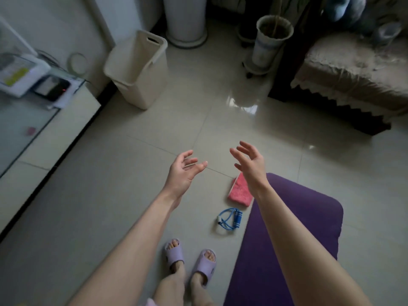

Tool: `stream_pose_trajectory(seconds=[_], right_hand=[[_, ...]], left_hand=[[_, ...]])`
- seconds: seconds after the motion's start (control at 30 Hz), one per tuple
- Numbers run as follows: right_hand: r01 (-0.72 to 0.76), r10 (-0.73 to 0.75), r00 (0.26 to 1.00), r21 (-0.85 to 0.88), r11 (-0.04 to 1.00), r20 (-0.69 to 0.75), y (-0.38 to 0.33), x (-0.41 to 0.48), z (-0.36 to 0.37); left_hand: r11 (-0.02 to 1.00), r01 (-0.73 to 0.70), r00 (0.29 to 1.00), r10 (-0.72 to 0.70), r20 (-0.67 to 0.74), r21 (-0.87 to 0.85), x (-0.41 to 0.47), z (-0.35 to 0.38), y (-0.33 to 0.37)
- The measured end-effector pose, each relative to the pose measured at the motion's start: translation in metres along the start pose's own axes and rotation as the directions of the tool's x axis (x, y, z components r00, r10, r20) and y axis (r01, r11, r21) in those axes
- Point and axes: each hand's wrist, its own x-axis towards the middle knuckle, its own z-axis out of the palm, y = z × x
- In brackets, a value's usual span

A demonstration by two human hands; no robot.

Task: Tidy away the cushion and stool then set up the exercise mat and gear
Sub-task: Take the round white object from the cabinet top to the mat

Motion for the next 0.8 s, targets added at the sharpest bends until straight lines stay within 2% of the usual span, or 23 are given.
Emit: stream_pose_trajectory(seconds=[0.33,0.57,0.67,0.7,0.8], right_hand=[[0.098,-0.07,0.969,-0.107,0.989,0.239,-0.063,-0.024,0.167],[0.159,-0.084,0.91,-0.154,0.975,0.407,-0.08,-0.049,0.307],[0.181,-0.08,0.88,-0.174,0.968,0.468,-0.083,-0.058,0.345],[0.192,-0.07,0.858,-0.191,0.963,0.509,-0.082,-0.066,0.378],[0.209,-0.069,0.84,-0.203,0.957,0.538,-0.082,-0.072,0.404]], left_hand=[[0.987,-0.111,0.961,0.077,-0.265,-0.115,-0.026,-0.158,0.04],[0.968,-0.182,0.894,0.091,-0.439,-0.171,-0.04,-0.29,0.056],[0.961,-0.196,0.865,0.074,-0.497,-0.197,-0.046,-0.322,0.057],[0.953,-0.214,0.835,0.064,-0.546,-0.215,-0.053,-0.35,0.054],[0.95,-0.214,0.823,0.051,-0.566,-0.225,-0.058,-0.37,0.052]])
